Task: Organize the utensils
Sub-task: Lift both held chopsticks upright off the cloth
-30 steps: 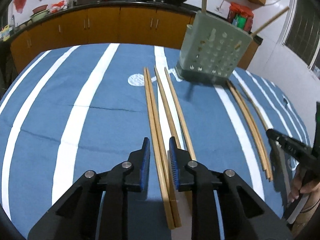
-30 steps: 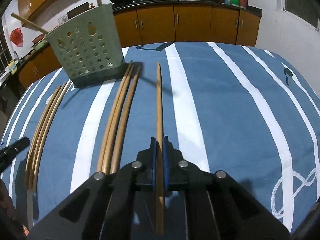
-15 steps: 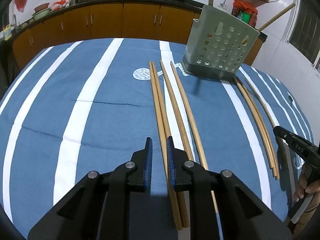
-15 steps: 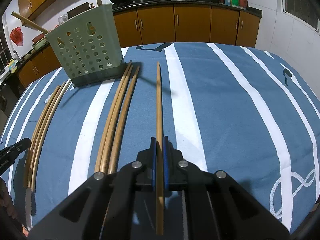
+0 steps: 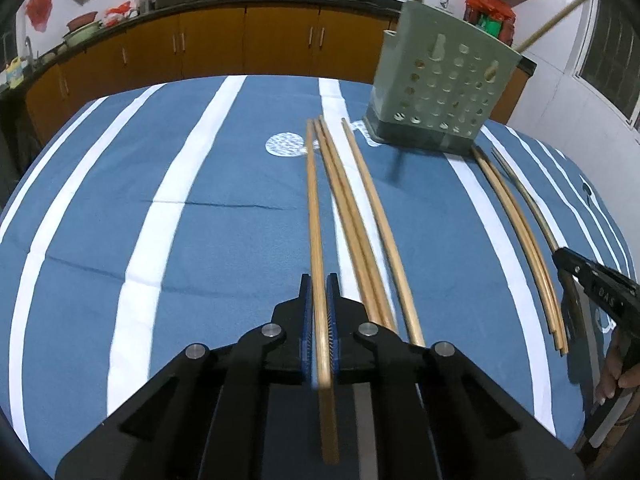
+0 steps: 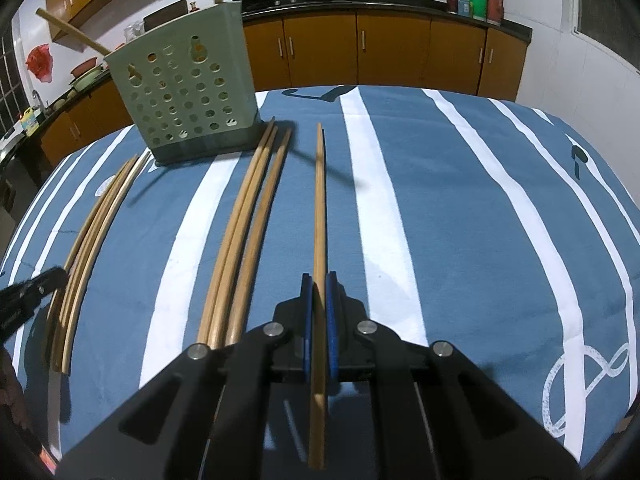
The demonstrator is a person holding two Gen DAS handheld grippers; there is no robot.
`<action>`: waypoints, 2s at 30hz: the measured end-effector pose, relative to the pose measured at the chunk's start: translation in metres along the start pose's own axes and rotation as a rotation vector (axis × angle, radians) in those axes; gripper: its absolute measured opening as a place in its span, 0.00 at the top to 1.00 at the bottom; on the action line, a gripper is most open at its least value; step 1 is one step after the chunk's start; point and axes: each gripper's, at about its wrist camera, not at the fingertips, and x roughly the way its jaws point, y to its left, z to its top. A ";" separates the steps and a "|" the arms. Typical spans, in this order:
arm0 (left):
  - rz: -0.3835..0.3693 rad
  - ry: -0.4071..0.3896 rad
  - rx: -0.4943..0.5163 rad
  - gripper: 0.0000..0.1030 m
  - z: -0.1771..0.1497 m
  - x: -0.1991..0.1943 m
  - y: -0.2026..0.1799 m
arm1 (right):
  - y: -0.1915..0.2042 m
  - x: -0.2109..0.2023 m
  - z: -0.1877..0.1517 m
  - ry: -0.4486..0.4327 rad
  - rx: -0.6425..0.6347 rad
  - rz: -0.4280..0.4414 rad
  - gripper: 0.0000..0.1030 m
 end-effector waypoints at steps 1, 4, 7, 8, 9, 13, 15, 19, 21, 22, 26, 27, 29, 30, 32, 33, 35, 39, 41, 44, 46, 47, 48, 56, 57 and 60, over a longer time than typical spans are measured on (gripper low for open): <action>0.014 0.000 -0.001 0.92 0.003 0.002 0.003 | 0.002 0.001 0.001 0.000 -0.010 -0.002 0.92; 0.046 -0.002 -0.033 0.92 0.014 0.010 0.016 | 0.001 0.004 0.005 -0.002 -0.018 -0.014 0.92; 0.056 -0.006 -0.075 0.92 0.023 0.015 0.028 | -0.006 0.011 0.014 -0.012 0.016 -0.038 0.92; 0.058 -0.007 -0.082 0.92 0.025 0.016 0.031 | -0.009 0.013 0.016 -0.015 0.025 -0.044 0.92; 0.061 -0.010 -0.086 0.92 0.026 0.017 0.033 | -0.010 0.015 0.019 -0.016 0.031 -0.047 0.92; 0.072 -0.027 -0.074 0.92 0.026 0.018 0.032 | -0.015 0.019 0.024 -0.018 0.052 -0.045 0.92; 0.068 -0.027 -0.078 0.92 0.026 0.018 0.033 | -0.016 0.020 0.024 -0.018 0.057 -0.038 0.91; 0.053 -0.028 -0.090 0.92 0.026 0.017 0.035 | -0.019 0.021 0.025 -0.017 0.065 -0.030 0.91; 0.048 -0.028 -0.095 0.92 0.025 0.017 0.036 | -0.019 0.022 0.025 -0.017 0.065 -0.031 0.91; 0.046 -0.028 -0.096 0.92 0.025 0.017 0.036 | -0.019 0.021 0.025 -0.017 0.066 -0.030 0.92; 0.039 -0.028 -0.102 0.92 0.026 0.018 0.037 | -0.019 0.022 0.025 -0.017 0.067 -0.028 0.91; 0.039 -0.028 -0.103 0.92 0.026 0.018 0.037 | -0.019 0.022 0.025 -0.017 0.067 -0.029 0.92; 0.039 -0.028 -0.102 0.92 0.026 0.018 0.037 | -0.019 0.022 0.025 -0.017 0.067 -0.029 0.91; 0.040 -0.028 -0.102 0.92 0.026 0.018 0.037 | -0.019 0.022 0.025 -0.017 0.066 -0.030 0.91; 0.040 -0.028 -0.102 0.92 0.026 0.018 0.037 | -0.019 0.022 0.024 -0.017 0.066 -0.030 0.91; 0.039 -0.028 -0.103 0.92 0.026 0.018 0.037 | -0.019 0.022 0.024 -0.017 0.067 -0.029 0.91; 0.038 -0.028 -0.103 0.92 0.026 0.018 0.037 | -0.019 0.022 0.024 -0.017 0.068 -0.028 0.91; 0.035 -0.028 -0.106 0.92 0.027 0.019 0.038 | -0.018 0.022 0.024 -0.017 0.068 -0.027 0.91; 0.036 -0.028 -0.106 0.92 0.027 0.019 0.037 | -0.019 0.022 0.024 -0.017 0.069 -0.027 0.91; 0.038 -0.028 -0.103 0.92 0.027 0.019 0.038 | -0.019 0.022 0.024 -0.017 0.071 -0.025 0.91; 0.041 -0.027 -0.101 0.92 0.027 0.019 0.038 | -0.018 0.022 0.024 -0.017 0.072 -0.024 0.91; 0.041 -0.027 -0.101 0.92 0.027 0.019 0.037 | -0.019 0.022 0.024 -0.017 0.072 -0.024 0.91; 0.043 -0.027 -0.099 0.92 0.027 0.019 0.037 | -0.018 0.022 0.024 -0.017 0.073 -0.023 0.91; 0.072 -0.018 -0.044 0.92 0.023 0.016 0.032 | -0.016 0.016 0.018 -0.013 0.037 -0.035 0.92; 0.071 -0.019 -0.044 0.92 0.022 0.015 0.032 | -0.017 0.015 0.016 -0.013 0.036 -0.030 0.92; 0.075 -0.018 -0.037 0.92 0.019 0.012 0.031 | -0.020 0.013 0.013 -0.013 0.046 -0.019 0.92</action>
